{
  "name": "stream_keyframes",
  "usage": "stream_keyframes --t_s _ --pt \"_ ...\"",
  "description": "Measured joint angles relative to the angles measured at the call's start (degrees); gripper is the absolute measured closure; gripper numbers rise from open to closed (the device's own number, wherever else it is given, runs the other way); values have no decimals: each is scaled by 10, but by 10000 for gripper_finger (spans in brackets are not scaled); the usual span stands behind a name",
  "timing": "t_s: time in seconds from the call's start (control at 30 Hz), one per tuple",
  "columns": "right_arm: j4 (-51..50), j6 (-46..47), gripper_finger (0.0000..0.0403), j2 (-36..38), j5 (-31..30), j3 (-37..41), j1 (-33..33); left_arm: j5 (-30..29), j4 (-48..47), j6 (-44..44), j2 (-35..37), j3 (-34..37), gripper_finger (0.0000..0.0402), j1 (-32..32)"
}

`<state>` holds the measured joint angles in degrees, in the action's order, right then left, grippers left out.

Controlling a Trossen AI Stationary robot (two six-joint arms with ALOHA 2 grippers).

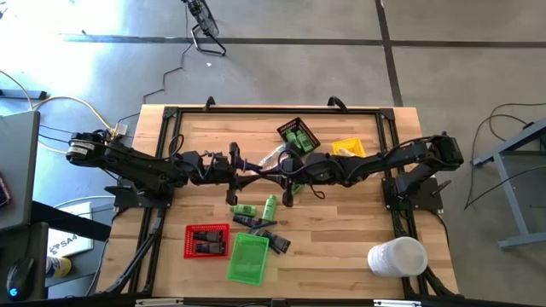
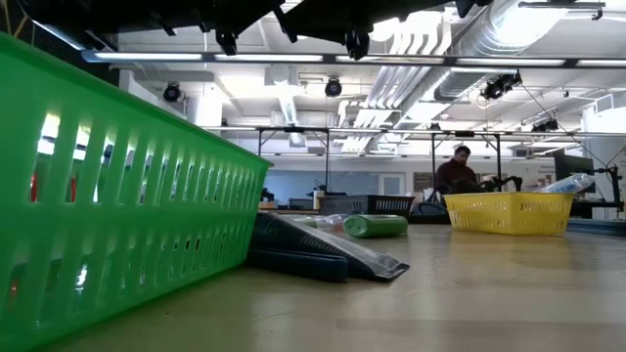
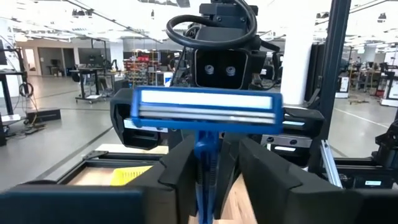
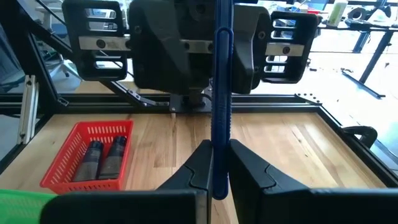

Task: Pick & Place Travel size toiletries
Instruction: Put the right razor into the green bin

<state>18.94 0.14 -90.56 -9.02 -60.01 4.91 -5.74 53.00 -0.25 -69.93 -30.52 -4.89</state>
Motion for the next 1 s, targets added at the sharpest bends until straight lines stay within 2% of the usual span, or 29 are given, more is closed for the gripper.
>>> stream_keyframes --t_s 0.17,0.37,0.77,0.87,1.0 --pt "0 0 378 0 2 0 0 -1 0 0 0 0 332 0" --pt "0 0 378 0 4 0 0 -2 0 0 0 0 364 0" --pt "0 0 377 0 10 0 0 1 -1 0 0 0 367 0" --pt "-1 0 362 0 15 0 0 4 -3 0 0 0 368 0" --pt "-3 -4 317 0 11 0 0 4 -5 0 0 0 368 0"
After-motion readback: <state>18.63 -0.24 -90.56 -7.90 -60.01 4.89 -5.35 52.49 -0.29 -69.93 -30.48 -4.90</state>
